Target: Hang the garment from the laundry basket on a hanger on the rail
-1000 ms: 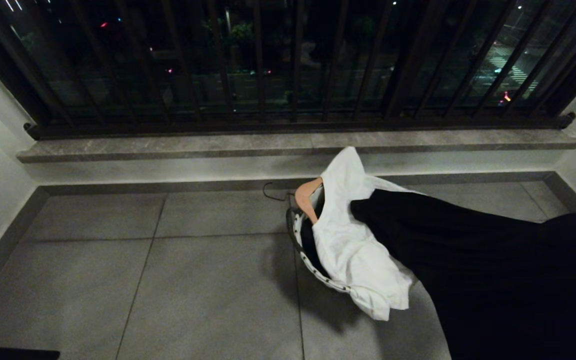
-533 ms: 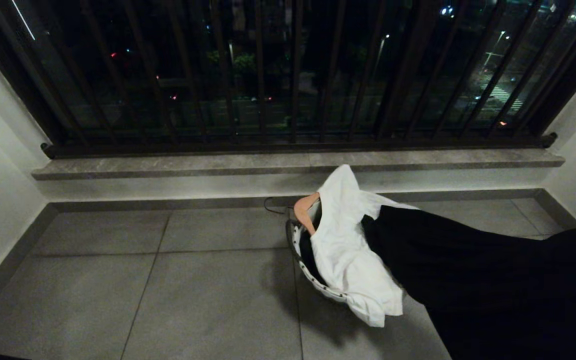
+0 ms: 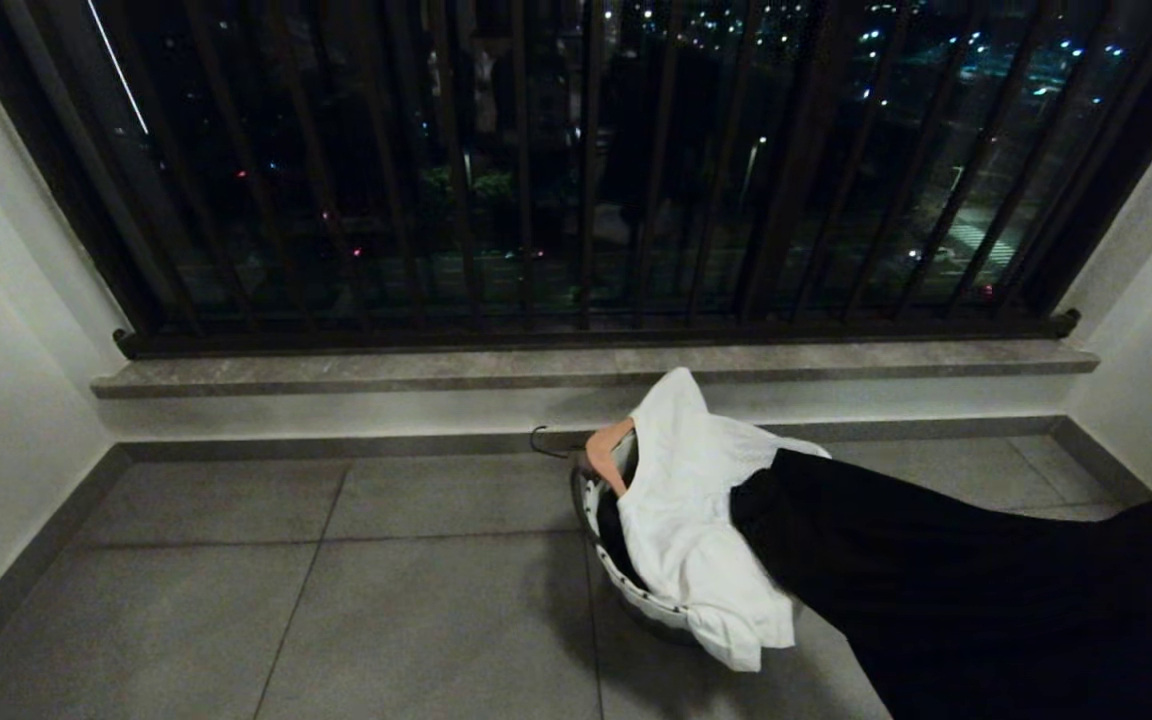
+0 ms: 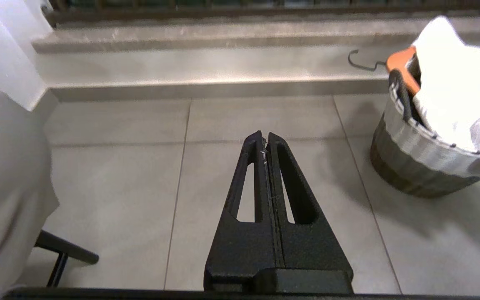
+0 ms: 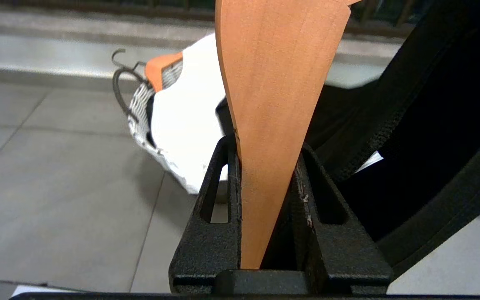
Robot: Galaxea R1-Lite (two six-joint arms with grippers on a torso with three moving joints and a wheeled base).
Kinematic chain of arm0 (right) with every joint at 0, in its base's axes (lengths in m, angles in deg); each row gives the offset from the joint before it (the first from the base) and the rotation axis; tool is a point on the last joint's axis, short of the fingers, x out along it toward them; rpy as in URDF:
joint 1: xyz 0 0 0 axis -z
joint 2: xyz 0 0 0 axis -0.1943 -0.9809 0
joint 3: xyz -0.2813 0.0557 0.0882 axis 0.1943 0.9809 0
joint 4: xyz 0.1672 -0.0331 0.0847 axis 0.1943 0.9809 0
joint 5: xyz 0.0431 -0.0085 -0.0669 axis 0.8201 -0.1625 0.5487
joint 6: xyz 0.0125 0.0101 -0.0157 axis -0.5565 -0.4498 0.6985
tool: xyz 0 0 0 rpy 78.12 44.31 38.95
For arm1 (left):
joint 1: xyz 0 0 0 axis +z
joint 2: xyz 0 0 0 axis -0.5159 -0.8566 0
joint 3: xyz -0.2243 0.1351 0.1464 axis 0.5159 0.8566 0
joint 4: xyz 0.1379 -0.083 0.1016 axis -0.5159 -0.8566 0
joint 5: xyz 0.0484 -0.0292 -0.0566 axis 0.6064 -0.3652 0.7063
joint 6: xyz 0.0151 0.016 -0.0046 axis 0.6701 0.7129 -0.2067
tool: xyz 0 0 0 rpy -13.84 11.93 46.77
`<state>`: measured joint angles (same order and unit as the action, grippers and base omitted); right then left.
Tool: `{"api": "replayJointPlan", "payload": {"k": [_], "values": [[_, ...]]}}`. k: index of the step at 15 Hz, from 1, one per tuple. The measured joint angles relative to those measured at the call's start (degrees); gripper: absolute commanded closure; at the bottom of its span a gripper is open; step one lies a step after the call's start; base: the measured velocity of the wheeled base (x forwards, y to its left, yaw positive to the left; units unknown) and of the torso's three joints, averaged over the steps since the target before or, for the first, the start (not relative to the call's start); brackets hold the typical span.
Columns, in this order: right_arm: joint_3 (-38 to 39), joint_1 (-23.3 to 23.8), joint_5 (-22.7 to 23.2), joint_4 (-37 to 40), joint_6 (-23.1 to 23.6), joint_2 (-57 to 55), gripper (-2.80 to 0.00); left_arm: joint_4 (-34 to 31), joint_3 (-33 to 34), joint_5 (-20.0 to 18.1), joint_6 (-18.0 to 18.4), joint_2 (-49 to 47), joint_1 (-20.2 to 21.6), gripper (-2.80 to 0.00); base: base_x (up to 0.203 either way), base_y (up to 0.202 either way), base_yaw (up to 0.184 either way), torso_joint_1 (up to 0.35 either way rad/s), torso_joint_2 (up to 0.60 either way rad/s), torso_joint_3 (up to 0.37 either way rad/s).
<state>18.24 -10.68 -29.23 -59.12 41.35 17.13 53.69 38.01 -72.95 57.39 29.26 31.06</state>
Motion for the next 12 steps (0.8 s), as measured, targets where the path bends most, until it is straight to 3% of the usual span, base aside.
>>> {"api": "replayJointPlan", "payload": {"k": [4,12], "values": [[0.78,0.00,-0.28,-2.19,0.34,0.00,0.00,0.01,0.01,-0.01,0.02,0.00,0.04,0.00,0.000,0.000,0.000,0.005,0.00,0.164],[1.85,0.00,-0.91,-4.40,1.16,-0.02,0.00,0.02,0.00,0.00,0.02,0.00,0.02,0.00,0.000,0.000,0.000,0.000,0.00,0.011]]}}
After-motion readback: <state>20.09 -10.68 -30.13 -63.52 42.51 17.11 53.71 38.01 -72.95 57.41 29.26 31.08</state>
